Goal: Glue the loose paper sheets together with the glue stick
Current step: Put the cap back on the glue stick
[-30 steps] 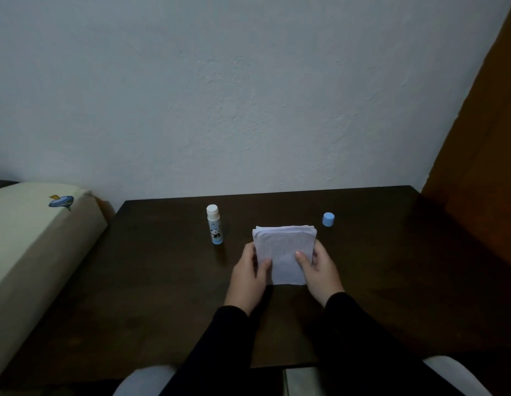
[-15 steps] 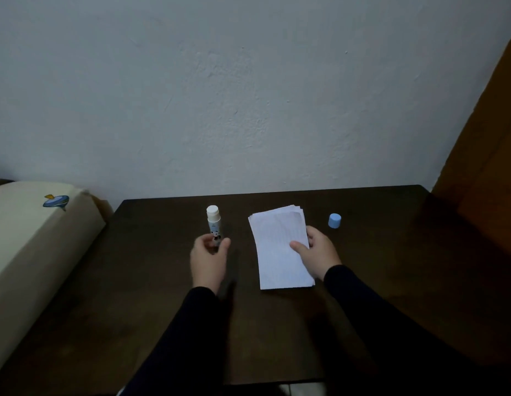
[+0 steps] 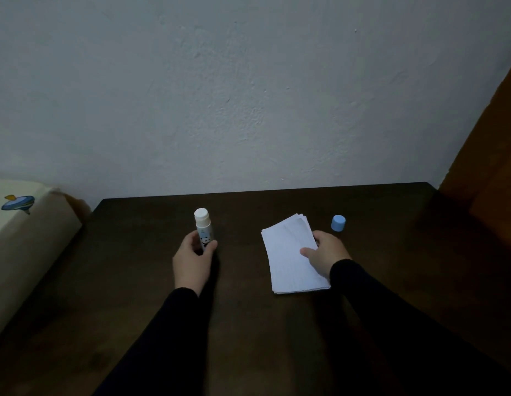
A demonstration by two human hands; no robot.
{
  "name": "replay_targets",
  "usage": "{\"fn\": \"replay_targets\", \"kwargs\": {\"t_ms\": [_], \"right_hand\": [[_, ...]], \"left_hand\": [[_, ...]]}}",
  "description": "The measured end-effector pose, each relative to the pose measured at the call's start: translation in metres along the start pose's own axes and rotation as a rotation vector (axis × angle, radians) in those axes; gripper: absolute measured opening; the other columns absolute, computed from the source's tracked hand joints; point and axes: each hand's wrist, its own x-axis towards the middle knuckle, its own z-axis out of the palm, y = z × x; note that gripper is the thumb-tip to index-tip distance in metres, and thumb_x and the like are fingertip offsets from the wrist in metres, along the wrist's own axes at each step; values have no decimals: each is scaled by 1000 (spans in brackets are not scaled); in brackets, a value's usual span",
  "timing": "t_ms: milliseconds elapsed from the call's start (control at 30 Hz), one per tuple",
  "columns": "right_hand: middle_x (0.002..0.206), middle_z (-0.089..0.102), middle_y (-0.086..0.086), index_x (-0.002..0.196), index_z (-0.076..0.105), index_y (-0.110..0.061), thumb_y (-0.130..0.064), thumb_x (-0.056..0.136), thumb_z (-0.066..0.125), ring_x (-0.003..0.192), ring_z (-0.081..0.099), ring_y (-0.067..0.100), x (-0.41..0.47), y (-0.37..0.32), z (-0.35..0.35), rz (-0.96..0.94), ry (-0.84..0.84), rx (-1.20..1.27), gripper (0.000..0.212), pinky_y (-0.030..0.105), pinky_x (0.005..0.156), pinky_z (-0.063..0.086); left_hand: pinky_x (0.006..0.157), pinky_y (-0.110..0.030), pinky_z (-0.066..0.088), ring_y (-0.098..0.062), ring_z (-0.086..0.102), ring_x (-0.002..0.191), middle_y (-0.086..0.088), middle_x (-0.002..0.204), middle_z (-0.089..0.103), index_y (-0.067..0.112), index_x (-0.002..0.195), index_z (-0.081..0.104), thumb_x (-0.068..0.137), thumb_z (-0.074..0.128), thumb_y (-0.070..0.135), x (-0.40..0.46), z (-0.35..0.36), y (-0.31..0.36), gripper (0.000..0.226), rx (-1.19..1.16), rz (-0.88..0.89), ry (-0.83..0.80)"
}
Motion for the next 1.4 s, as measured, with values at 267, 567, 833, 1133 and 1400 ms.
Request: {"fn": "replay_targets", "kwargs": {"t_ms": [267, 567, 833, 1133, 1400], "right_hand": [[120, 59, 4, 124, 54, -16, -20, 92, 61, 112, 55, 22, 8, 8, -1, 61, 84, -93, 33, 34, 93, 43], [118, 59, 3, 121, 56, -16, -34, 86, 68, 110, 56, 19, 9, 16, 0, 54, 185, -231, 42, 35, 96, 45], [110, 63, -8, 113, 62, -26, -35, 93, 58, 95, 59, 4, -87, 2, 24, -177, 68, 645, 23, 17, 77, 47], [101, 73, 10, 108, 67, -10, -19, 85, 68, 95, 70, 23, -127, 22, 49, 10, -230, 1091, 25, 32, 79, 57], [103, 71, 8, 103, 65, -12, -11, 88, 64, 94, 69, 17, -131, 21, 47, 13, -186, 1130, 15, 24, 74, 57]], "left_hand": [[98, -32, 44, -12, 54, 111, -1, 126, 59, 19, 132, 52, 87, 69, 26, -5, 5, 3, 48, 23, 12, -3], [75, -15, 42, 1, 53, 91, 12, 107, 57, 20, 134, 50, 89, 67, 26, -41, 10, 19, 49, -51, 50, -126], [80, -22, 51, -2, 60, 92, 11, 104, 61, 28, 115, 58, 88, 68, 30, -98, 4, 36, 29, -41, 88, -364], [67, -13, 49, 2, 61, 75, 5, 91, 67, 30, 98, 68, 82, 76, 23, -165, 1, 7, 19, -38, 89, -389], [69, -13, 49, -6, 64, 82, 10, 91, 71, 26, 97, 69, 78, 80, 18, -171, 7, -12, 23, -69, 69, -298]]}}
